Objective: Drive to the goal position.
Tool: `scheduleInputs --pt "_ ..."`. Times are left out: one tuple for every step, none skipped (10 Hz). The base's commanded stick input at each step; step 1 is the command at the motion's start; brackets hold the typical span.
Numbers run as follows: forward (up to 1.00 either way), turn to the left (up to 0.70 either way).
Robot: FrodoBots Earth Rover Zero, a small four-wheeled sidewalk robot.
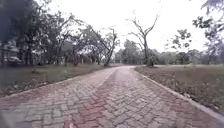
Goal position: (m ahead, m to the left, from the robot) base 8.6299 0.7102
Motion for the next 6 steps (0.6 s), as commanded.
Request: scheduleInputs --pt "0.7 0.0" --pt "0.7 0.0" --pt "0.7 0.0" --pt "0.7 0.0" --pt "0.7 0.0" --pt "0.7 0.0"
